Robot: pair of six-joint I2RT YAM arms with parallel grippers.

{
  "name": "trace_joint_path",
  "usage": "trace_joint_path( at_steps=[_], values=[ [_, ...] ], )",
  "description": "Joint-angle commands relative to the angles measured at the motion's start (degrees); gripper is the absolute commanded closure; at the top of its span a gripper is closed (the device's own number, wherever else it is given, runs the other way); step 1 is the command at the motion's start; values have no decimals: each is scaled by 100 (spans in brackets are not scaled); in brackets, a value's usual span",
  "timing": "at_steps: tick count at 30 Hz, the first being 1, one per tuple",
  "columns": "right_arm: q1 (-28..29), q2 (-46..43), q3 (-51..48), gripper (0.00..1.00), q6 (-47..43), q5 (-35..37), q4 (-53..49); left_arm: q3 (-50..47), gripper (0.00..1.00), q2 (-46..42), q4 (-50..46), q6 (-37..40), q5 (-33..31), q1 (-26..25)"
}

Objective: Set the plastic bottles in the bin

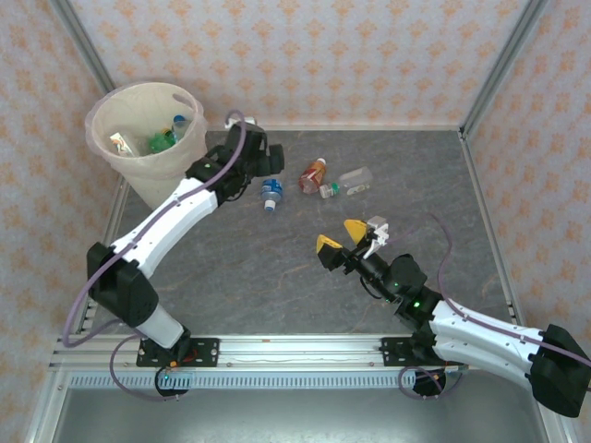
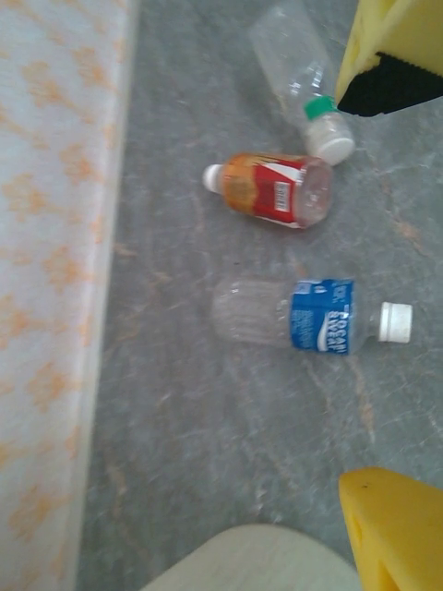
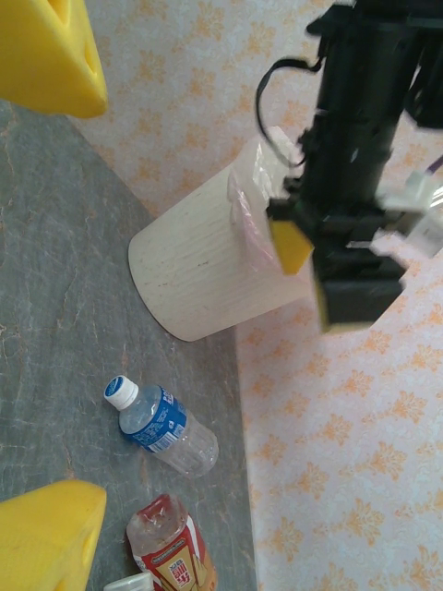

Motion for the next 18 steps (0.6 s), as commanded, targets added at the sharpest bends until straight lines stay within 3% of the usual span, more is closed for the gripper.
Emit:
trace_joint_path(
  at_steps=[1, 18],
  values=[
    [-27, -91, -9, 0, 21, -54, 126, -39, 1, 320, 172, -88, 85, -148],
    [-27, -186, 0, 0, -31, -6, 42, 1420, 13, 2599, -695, 214, 68, 25]
  ],
)
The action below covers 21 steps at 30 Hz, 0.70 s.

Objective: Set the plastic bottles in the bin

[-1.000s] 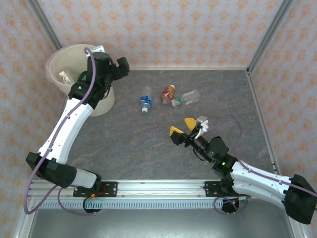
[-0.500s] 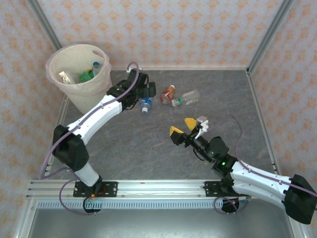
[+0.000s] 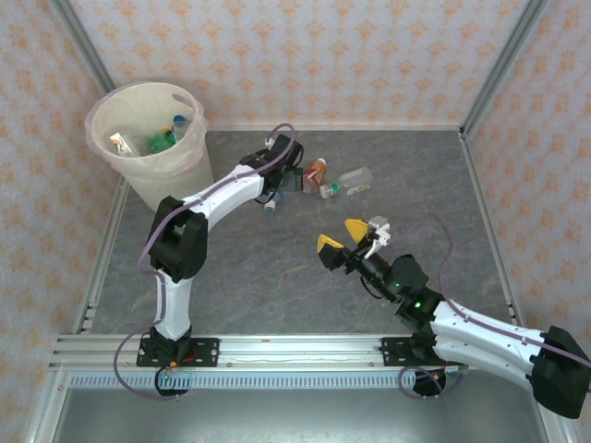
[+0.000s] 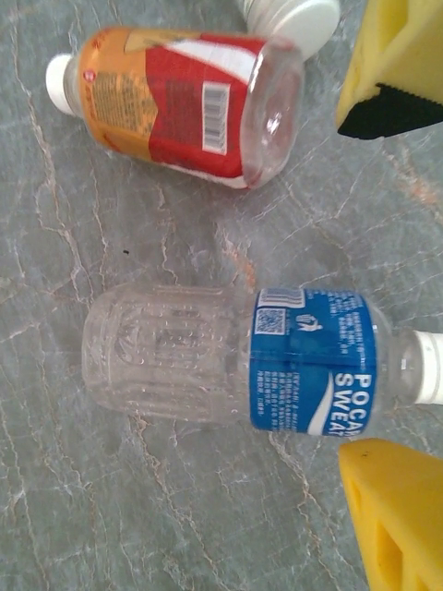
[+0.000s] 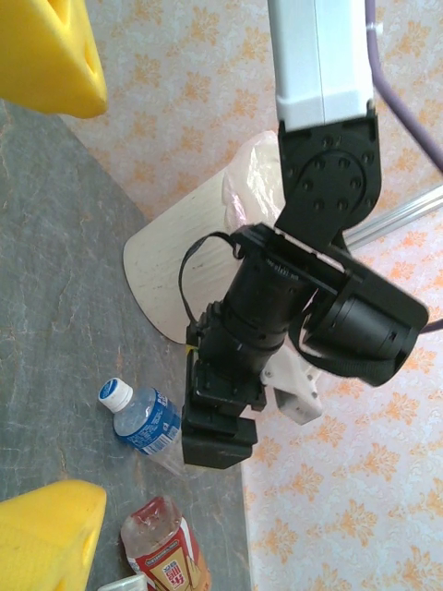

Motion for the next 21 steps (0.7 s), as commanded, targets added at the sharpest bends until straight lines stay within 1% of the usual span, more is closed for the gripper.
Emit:
trace_joint_path(
  at_steps=[1, 8, 15, 21],
  values=[
    [-27, -99, 4, 0, -30, -1, 49, 399, 14, 221, -373, 192, -40, 155],
    [-28, -83, 20, 0, -32, -13, 36, 919, 19, 769, -601, 367, 289, 432],
    [-29, -108, 26, 0, -52, 9, -4, 1288, 18, 1260, -795, 486, 297, 552],
    [-27, -66, 35, 0, -65, 14, -12, 1393, 18, 1512, -808, 537, 328, 567]
  ],
)
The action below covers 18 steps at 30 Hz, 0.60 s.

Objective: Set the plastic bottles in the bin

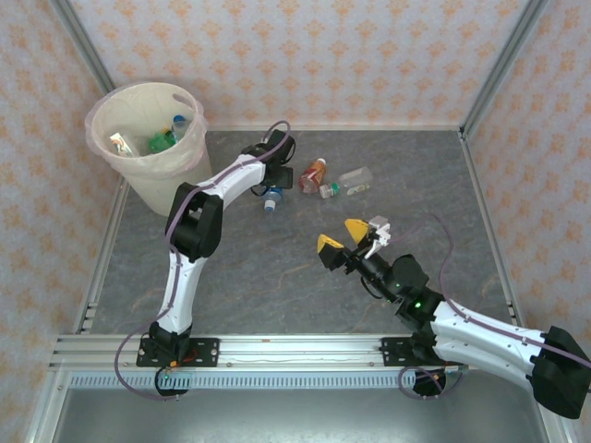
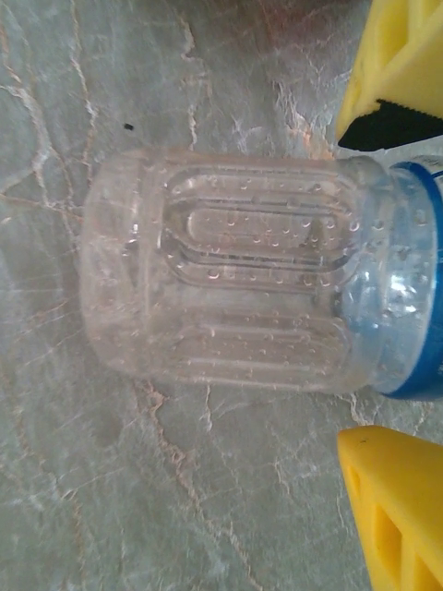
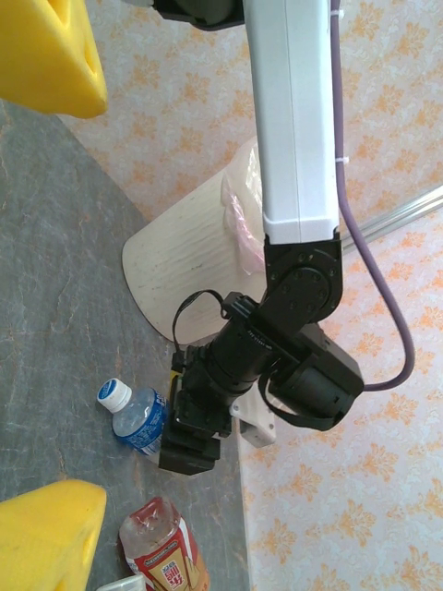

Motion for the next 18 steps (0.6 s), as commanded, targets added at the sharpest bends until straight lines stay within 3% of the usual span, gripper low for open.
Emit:
trace_joint_path(
  at_steps=[1, 8, 18],
  values=[
    [-27, -48, 39, 0, -60, 16, -10, 201, 18, 143, -212, 129, 41, 39],
    [-27, -44, 59, 0, -70, 26, -38, 362, 19, 366, -281, 140, 71, 95],
    [-27, -71, 58, 0, -69, 61, -54, 285, 30, 288, -261, 99, 60, 115]
  ],
)
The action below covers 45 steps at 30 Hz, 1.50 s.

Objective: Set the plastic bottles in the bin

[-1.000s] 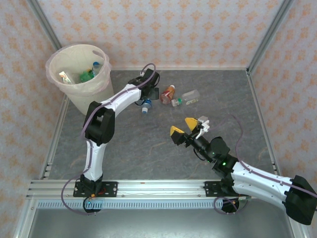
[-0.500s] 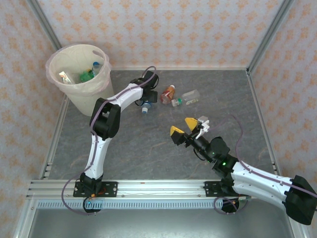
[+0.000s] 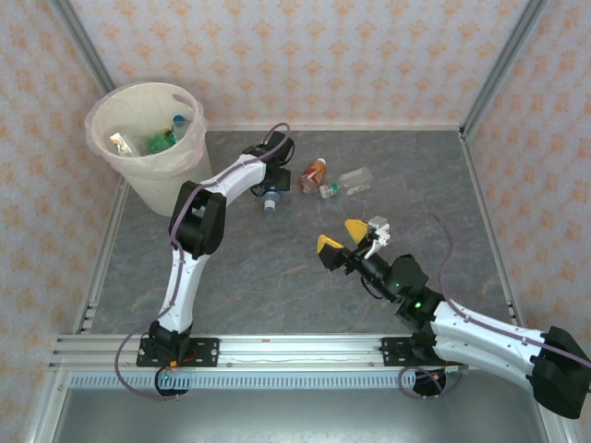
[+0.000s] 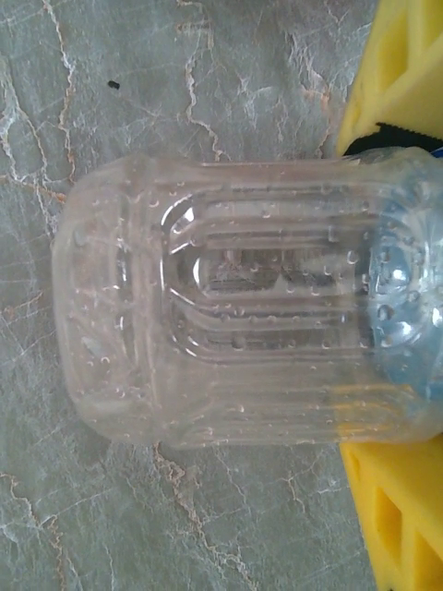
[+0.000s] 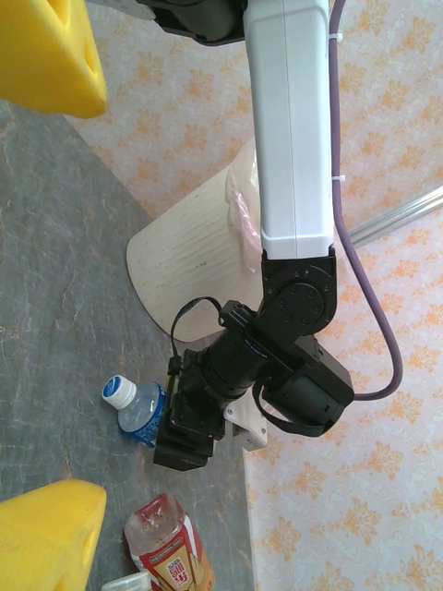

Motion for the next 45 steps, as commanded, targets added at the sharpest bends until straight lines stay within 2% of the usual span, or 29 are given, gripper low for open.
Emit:
trace_joint_path(
  at_steps=[1, 3, 12, 18, 24, 35, 39, 45],
  values=[
    [-27, -71, 54, 0, -71, 58, 7, 70, 32, 11, -142, 13, 17, 35],
    [-27, -71, 52, 0, -70, 67, 7, 1, 36, -73, -92, -13, 52, 34],
    [-27, -74, 50, 0, -64, 75, 9, -292, 39, -709, 22, -128, 82, 34],
    [-27, -87, 59, 0, -91, -31, 10, -619, 39, -1629, 224, -245, 141, 26],
    [-27, -336, -80, 0, -149, -494, 250, -1004, 40, -2735, 408, -333, -37, 24],
    [-31, -373, 106, 0, -221, -1306, 173, -1667, 41, -4562, 694, -338, -821, 57],
    [-29, 1, 570, 0, -183, -1734, -115, -1664, 41, -4989, 743, -271, -1010, 199],
    [-27, 549, 1212, 0, -132, -1992, -399, -1513, 42, -5336, 805, -165, -978, 751]
  ],
)
